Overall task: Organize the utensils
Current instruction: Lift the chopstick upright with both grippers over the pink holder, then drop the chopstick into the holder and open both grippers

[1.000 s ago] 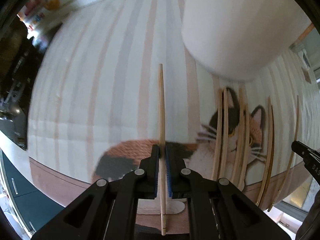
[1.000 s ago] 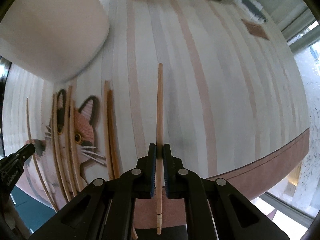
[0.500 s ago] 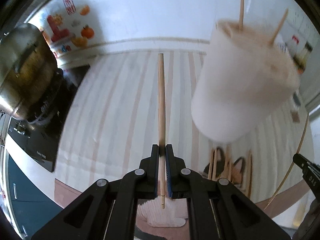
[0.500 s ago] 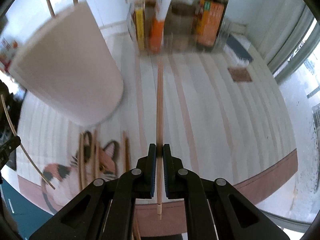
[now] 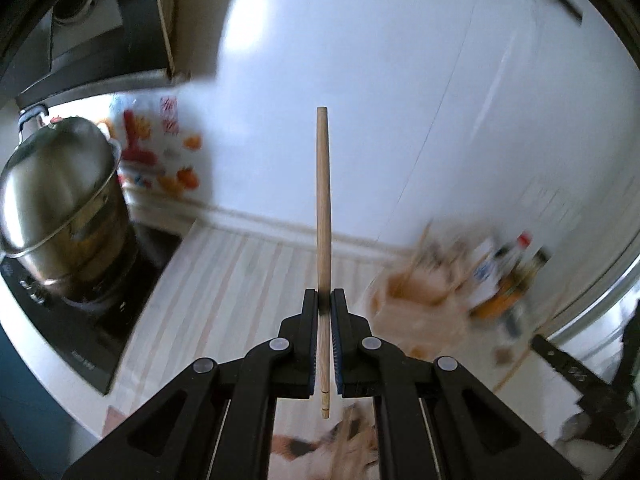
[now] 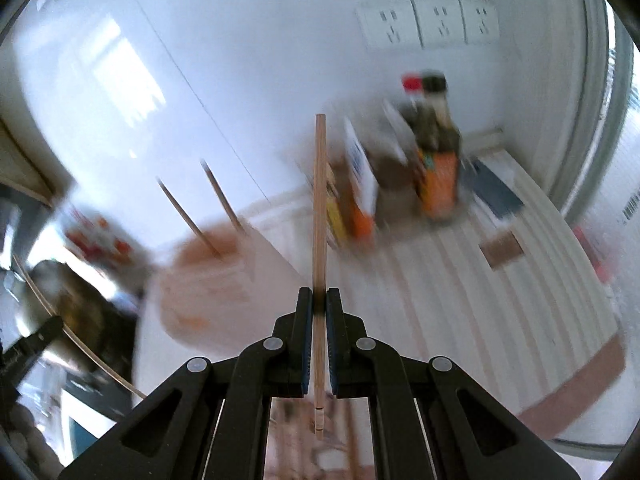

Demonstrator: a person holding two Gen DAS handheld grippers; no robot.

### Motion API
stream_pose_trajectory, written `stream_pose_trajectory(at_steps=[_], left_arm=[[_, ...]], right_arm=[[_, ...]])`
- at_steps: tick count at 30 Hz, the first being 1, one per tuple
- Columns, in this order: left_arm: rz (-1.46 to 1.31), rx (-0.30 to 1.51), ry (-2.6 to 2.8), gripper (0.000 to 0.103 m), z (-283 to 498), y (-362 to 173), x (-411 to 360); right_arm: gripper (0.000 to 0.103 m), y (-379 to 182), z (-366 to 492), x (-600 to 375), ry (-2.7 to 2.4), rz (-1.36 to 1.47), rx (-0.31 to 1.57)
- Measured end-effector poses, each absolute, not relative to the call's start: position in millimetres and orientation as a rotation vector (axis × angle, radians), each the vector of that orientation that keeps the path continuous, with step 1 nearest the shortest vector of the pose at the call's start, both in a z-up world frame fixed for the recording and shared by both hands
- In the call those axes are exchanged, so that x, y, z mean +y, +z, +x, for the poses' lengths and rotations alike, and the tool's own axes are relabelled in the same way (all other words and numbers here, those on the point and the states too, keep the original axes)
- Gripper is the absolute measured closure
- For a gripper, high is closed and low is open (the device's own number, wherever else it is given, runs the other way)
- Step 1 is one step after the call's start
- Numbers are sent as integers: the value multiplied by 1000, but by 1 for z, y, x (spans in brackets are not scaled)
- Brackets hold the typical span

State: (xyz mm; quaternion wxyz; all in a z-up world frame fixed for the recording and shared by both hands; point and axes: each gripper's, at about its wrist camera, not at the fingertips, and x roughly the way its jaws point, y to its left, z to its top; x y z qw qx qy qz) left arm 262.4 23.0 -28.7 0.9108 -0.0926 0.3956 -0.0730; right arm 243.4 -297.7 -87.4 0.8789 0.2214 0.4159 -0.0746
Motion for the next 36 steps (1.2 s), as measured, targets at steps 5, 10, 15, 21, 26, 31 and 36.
stream_pose_trajectory(at_steps=[5,10,15,21,26,31,36], left_arm=[[-256,765,-201,99,290,7,13],[-256,739,-219,99,324,15,-12],[-242,761,-236,99,357,2,-37],[-200,808,-245,99,385,-27,-59],[-176,858,-249,99,395,-50,-68],[-172,898,-251,99,395,-63,-66],[-157,926,-283,95,385,-58,-65]], right_arm=[[96,-45,279,-298,-116,496,758],[96,-23,317,-296,-112,508,689],[96,-23,350,-289,-124,489,671],[96,-37,376,-278,-145,454,672],[96,-49,383,-275,-154,433,695],[96,-60,383,-276,-142,428,715],[96,-68,381,-278,-105,442,754]])
